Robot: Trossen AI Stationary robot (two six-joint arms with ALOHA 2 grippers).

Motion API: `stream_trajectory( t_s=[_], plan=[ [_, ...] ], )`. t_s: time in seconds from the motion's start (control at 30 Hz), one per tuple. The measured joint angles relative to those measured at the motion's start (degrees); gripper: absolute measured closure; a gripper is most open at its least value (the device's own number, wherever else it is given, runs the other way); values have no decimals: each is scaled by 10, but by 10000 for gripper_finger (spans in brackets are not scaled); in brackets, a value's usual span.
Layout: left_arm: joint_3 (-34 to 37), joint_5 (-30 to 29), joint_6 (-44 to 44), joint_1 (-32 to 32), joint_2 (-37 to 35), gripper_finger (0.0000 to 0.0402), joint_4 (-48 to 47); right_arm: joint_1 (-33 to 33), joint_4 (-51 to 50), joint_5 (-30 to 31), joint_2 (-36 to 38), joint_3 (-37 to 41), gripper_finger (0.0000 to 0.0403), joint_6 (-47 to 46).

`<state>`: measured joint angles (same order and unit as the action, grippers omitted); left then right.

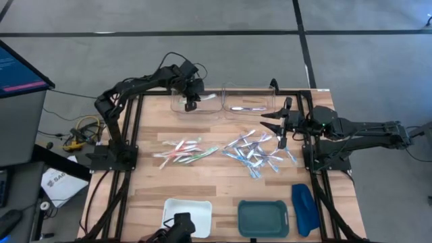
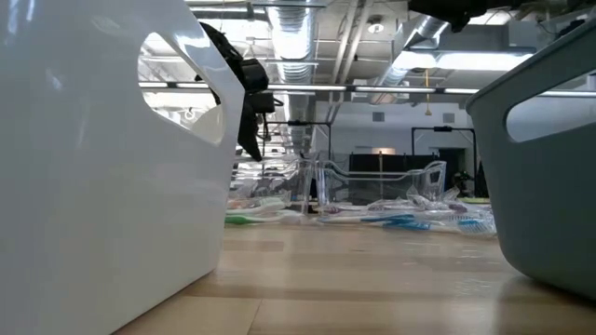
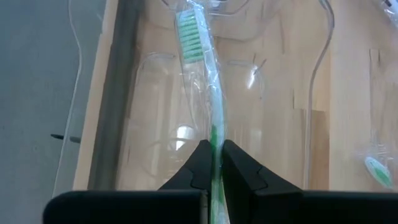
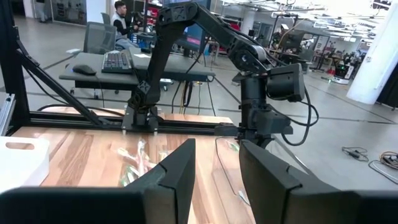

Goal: Pick & Place Toothbrushes
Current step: Put the green toothbrush into the left transparent bin

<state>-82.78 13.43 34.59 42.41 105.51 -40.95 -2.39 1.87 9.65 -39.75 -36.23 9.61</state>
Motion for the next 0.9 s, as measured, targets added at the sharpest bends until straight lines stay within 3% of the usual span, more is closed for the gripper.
stream_trajectory(
  t_s=[0.9],
  plan=[
    [0, 4, -25, 7, 0, 394, -3, 0, 3, 0, 0, 0, 285, 0]
  ],
)
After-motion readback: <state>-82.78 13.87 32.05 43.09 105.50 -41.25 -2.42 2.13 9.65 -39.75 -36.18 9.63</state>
